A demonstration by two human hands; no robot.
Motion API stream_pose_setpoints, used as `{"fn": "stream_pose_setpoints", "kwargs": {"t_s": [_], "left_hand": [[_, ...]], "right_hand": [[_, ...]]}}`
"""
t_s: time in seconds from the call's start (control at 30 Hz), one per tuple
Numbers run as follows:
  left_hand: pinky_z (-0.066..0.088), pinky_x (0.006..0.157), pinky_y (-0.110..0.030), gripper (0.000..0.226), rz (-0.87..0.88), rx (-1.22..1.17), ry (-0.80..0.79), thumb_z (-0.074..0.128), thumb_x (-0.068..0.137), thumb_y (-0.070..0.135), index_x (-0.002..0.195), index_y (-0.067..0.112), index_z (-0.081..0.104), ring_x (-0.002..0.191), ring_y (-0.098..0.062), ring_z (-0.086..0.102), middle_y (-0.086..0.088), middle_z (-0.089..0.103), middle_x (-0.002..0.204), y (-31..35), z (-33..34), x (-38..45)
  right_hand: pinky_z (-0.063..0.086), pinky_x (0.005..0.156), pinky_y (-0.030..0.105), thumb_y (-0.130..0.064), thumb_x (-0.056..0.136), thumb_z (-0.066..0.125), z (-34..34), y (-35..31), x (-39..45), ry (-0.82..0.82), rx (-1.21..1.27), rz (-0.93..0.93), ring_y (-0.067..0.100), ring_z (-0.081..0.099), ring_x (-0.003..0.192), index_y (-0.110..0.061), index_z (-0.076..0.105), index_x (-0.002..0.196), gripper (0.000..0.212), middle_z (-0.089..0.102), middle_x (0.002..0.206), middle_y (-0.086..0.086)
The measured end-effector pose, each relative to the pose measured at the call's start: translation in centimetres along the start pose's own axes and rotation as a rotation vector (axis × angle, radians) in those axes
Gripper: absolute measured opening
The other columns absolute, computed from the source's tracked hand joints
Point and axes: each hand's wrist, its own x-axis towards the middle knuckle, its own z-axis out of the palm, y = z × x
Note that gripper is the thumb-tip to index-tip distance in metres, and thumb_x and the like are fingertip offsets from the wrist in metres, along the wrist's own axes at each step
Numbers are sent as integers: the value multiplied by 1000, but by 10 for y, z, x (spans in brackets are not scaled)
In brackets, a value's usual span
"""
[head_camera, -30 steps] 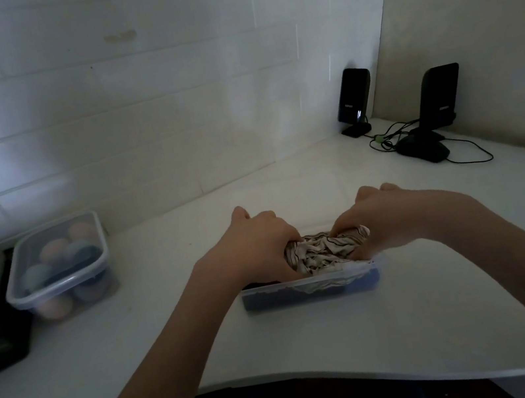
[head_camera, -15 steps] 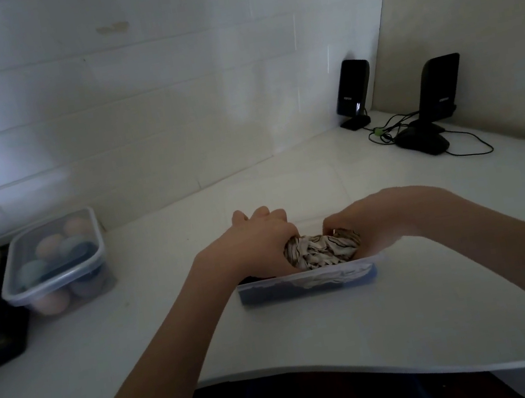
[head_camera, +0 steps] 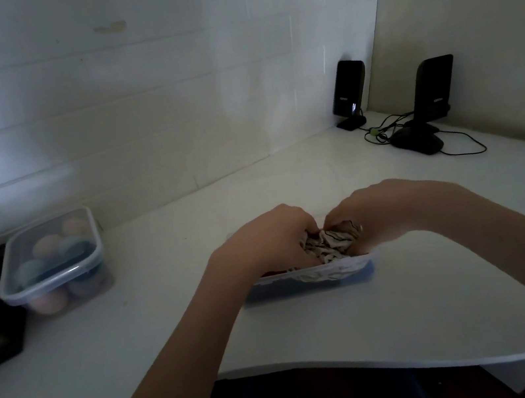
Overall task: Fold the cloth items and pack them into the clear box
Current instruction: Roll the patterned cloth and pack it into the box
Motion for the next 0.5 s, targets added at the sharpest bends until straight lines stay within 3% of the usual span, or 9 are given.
{"fn": "stream_pose_setpoints", "kwargs": {"t_s": [0.17,0.3,0.4,0.43,0.5], "left_hand": [[49,80,-32,41,-35,57,-49,65,79,31,116,16,60,98,-21,57,-5,63,108,5,-1,3],[50,81,-35,47,-48,116,-115,67,76,33,120,17,57,101,-23,56,-6,62,113,7,-2,12],[47,79,-32,50,-66,141,-163,68,77,31,123,16,53,104,-24,55,-7,60,118,8,-2,18],[46,78,-32,51,-69,147,-172,68,77,30,123,15,53,104,-24,55,-7,60,118,8,-2,19],[46,76,-31,51,-74,152,-185,68,77,29,123,14,52,103,-24,55,-7,59,118,8,-2,21]], "right_hand": [[39,88,31,-48,74,71,-15,11,-9,-9,164,10,12,49,116,-42,49,128,59,54,126,-18],[44,83,33,-37,79,66,-5,2,2,-99,-61,44,19,57,109,-38,45,130,56,58,125,-7],[49,86,35,-34,79,65,-3,0,11,-214,-43,57,25,62,107,-30,42,132,58,59,125,3],[50,85,35,-35,79,66,-4,0,14,-244,-23,59,26,62,106,-28,40,132,60,58,127,5],[49,69,27,-35,80,66,-5,-2,16,-274,-31,54,23,63,94,-26,37,133,61,58,121,7]]}}
